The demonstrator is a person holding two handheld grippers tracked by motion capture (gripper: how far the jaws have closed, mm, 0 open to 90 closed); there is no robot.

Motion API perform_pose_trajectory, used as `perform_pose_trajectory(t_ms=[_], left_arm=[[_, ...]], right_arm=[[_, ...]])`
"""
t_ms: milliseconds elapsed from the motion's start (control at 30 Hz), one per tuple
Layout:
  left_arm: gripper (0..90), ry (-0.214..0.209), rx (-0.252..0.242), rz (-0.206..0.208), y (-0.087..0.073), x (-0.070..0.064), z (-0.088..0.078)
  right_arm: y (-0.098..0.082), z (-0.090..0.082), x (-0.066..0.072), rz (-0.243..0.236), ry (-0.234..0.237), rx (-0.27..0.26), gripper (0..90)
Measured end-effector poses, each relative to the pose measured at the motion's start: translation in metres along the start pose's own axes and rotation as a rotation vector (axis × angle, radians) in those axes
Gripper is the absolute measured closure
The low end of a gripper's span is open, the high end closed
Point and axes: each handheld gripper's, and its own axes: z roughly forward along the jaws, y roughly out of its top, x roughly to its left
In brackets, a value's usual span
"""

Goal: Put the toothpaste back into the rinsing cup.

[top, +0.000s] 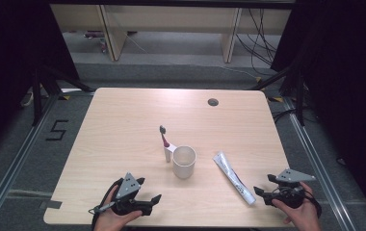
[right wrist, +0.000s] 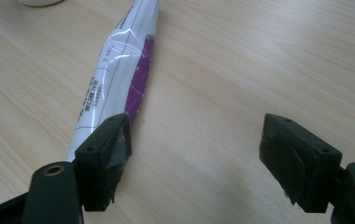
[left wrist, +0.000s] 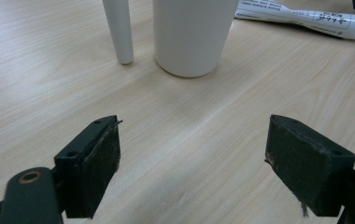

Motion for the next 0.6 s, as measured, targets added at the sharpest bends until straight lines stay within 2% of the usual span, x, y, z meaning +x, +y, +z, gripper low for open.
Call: perform_pose_trajectory(t_ms=[100,133,167,200,267,300,333,367,400,467,533,600], left_arm=[[17.7,0.002,-0.006,-0.012,-0.004,-0.002,0.000],[17.7,0.008,0.000,-0.013,-0.004,-0.002,0.000],[17.7,0.011,0.006,-0.006,-0.006,-0.001,0.000],[17.7,0.011,0.006,-0.012,-0.007,-0.002,0.001],[17.7,0.013,0.016,-0.008,-0.009,-0.002,0.002],[17.7,0.010,0.016,-0.012,-0.010,-0.003,0.003],[17.7,0.010,0.039,0.015,-0.010,-0.002,0.002],[17.7,0.011,0.018,-0.003,-0.010,-0.004,0.004],[17.7,0.014,0.036,0.025,-0.009,-0.004,0.002],[17.7,0.023,0.032,0.026,-0.010,-0.005,0.003],[17.7,0.021,0.049,0.035,-0.011,-0.004,0.003],[17.7,0.024,0.044,0.025,-0.012,-0.005,0.004]], right_arm=[[0.001,0.001,-0.002,-0.045,-0.006,-0.017,28.1],[0.001,0.001,-0.002,-0.038,0.007,-0.016,28.1],[0.002,0.000,0.001,-0.007,0.017,-0.008,28.5],[0.003,0.000,-0.001,-0.036,0.006,-0.019,30.2],[0.006,-0.001,0.002,-0.014,0.021,-0.003,31.3],[0.009,-0.002,0.003,-0.025,0.016,0.004,32.5],[0.012,-0.002,0.004,-0.031,0.014,0.003,33.7],[0.015,-0.002,0.004,-0.043,0.018,0.005,33.7],[0.018,-0.003,0.005,-0.052,0.017,0.009,33.7],[0.024,-0.003,0.008,-0.059,0.020,0.019,33.7],[0.028,-0.002,0.012,-0.036,0.040,0.050,33.9],[0.034,0.000,0.013,-0.069,0.047,0.076,34.7]])
